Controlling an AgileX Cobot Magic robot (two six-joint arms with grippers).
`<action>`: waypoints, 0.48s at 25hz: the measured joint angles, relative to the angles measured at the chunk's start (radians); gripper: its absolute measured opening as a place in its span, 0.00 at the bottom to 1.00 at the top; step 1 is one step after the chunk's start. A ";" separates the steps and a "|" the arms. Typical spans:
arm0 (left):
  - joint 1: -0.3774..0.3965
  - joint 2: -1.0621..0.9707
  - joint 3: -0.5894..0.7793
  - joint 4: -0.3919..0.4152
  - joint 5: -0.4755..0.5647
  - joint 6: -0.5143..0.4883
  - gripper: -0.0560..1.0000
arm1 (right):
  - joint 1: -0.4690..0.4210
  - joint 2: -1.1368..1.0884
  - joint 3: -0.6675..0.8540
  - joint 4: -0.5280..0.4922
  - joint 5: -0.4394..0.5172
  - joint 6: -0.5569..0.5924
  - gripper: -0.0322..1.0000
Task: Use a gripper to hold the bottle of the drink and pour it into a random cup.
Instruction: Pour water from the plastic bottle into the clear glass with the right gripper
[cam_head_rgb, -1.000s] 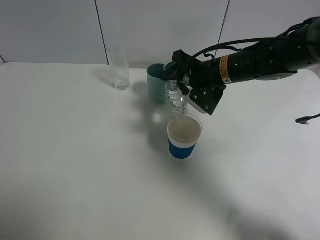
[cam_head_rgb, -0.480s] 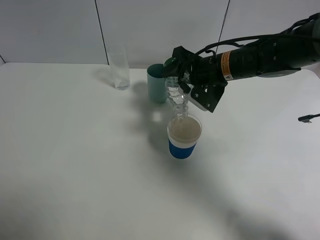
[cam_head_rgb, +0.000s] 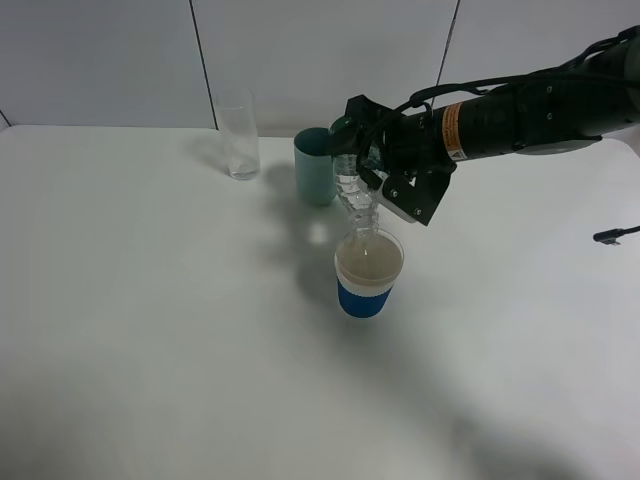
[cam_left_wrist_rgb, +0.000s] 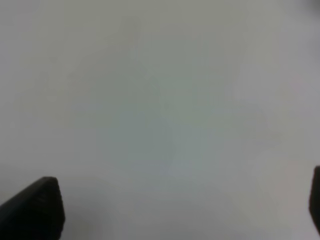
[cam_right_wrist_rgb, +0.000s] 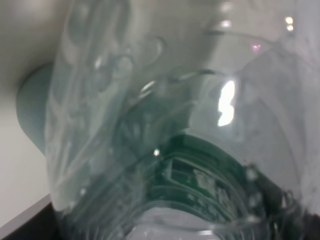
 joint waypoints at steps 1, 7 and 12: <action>0.000 0.000 0.000 0.000 0.000 0.000 0.99 | 0.000 0.000 0.000 0.000 0.000 0.000 0.58; 0.000 0.000 0.000 0.000 0.000 0.000 0.99 | 0.000 0.000 0.000 0.000 0.000 -0.001 0.58; 0.000 0.000 0.000 0.000 0.000 0.000 0.99 | 0.008 0.000 0.000 0.001 0.003 -0.025 0.58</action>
